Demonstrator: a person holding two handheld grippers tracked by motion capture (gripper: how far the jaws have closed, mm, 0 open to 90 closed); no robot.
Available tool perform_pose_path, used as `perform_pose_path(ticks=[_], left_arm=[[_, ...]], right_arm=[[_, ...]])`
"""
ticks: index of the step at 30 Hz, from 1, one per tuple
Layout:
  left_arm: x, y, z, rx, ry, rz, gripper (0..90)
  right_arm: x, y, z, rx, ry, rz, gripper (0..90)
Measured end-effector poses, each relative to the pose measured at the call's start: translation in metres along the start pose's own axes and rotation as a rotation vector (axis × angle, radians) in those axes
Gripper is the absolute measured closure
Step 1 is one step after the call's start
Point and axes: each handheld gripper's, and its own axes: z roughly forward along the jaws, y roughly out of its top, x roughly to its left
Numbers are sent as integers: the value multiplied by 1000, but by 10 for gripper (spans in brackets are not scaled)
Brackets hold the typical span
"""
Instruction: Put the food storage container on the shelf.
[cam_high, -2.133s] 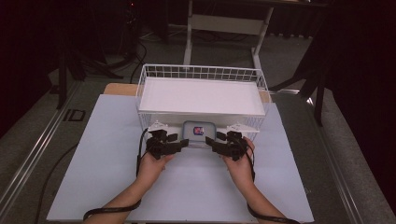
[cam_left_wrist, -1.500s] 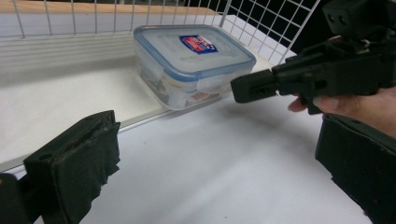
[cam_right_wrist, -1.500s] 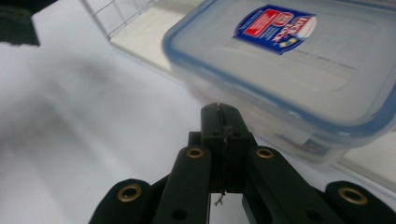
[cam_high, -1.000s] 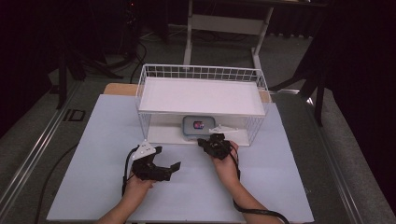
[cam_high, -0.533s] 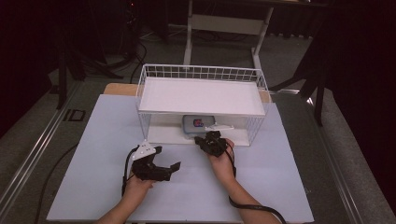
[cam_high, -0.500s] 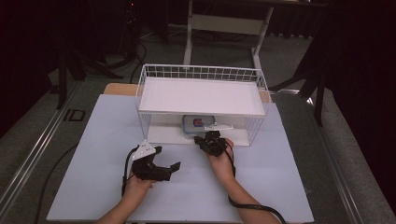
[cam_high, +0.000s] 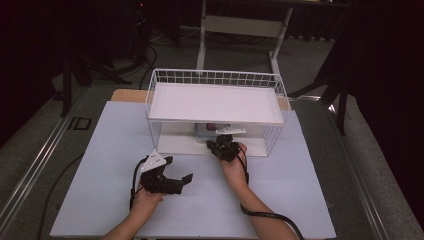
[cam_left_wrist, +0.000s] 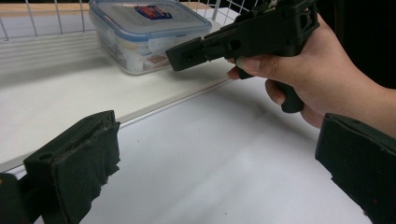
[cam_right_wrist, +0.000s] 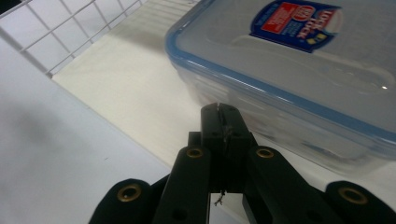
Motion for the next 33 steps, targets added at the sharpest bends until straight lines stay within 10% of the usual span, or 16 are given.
perform_pose_path(ticks=[11, 18, 23, 33], left_arm=[[-2, 0, 2, 6, 0, 8, 7], [-4, 0, 2, -10, -24, 19, 7], [-10, 3, 1, -30, -39, 94, 7], [-18, 5, 5, -27, -113, 113, 7]], right_arm=[[-2, -1, -3, -5, -33, -28, 881], [5, -9, -25, -26, 37, -16, 827], [7, -16, -48, -53, 41, -38, 744], [6, -26, -91, -139, 44, -49, 382]])
